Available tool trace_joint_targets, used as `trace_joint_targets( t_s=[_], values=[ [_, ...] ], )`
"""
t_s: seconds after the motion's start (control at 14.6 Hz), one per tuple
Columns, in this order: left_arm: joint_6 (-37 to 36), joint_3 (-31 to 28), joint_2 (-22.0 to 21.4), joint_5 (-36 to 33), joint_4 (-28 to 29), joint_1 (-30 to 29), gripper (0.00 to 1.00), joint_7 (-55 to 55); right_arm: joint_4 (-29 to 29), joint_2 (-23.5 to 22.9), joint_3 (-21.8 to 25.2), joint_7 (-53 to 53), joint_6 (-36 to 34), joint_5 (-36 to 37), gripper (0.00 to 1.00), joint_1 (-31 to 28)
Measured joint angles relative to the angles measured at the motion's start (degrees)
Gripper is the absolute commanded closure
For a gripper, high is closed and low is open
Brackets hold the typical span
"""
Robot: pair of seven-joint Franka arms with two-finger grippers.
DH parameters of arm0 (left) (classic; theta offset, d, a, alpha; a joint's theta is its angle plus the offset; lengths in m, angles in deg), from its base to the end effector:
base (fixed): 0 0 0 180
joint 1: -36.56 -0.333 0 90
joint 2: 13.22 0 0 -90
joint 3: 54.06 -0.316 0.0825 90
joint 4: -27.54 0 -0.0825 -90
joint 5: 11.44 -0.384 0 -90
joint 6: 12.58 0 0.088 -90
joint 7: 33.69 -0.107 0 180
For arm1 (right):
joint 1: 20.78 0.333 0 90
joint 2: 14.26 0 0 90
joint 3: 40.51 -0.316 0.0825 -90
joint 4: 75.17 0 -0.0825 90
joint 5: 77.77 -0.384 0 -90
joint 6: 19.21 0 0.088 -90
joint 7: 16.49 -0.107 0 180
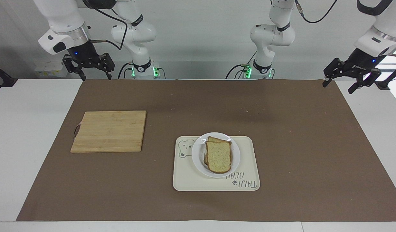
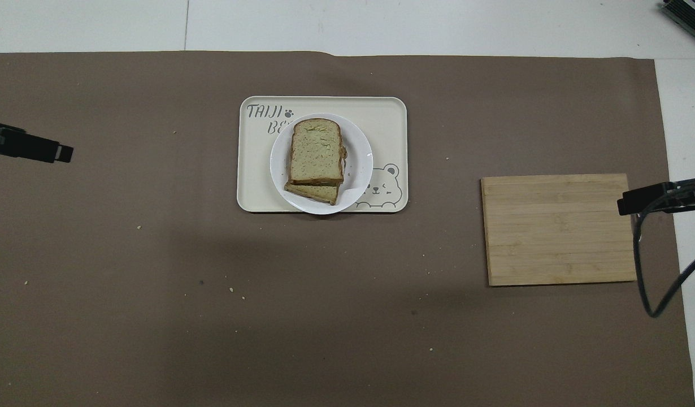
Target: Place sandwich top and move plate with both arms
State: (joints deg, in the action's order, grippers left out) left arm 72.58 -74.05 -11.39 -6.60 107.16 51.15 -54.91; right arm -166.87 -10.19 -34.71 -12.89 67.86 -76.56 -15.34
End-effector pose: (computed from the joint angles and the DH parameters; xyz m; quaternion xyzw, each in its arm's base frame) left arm 0.5528 0.0386 0.6851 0.9885 -0.1426 0.0408 0.0278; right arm 0.5271 -0.0078 0.6443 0.9996 0.0279 -0.0053 0.0068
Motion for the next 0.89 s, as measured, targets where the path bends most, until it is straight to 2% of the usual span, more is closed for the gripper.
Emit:
trace_joint_targets(
  t_s=[0.27, 0.62, 0.89],
  values=[
    [-2.2, -0.4, -3.7, -1.7, 0.1, 0.0, 0.00, 0.0, 0.0, 0.0, 0.0, 0.0, 0.0, 0.0, 0.00, 0.0],
    [-3.1, -0.6, -3.9, -1.7, 0.9, 0.0, 0.00, 0.4, 0.0, 0.0, 0.0, 0.0, 0.0, 0.0, 0.00, 0.0],
    [-3.9, -0.7, -3.9, -1.7, 0.9, 0.0, 0.00, 4.9, 0.0, 0.0, 0.0, 0.0, 0.0, 0.0, 0.00, 0.0]
  ],
)
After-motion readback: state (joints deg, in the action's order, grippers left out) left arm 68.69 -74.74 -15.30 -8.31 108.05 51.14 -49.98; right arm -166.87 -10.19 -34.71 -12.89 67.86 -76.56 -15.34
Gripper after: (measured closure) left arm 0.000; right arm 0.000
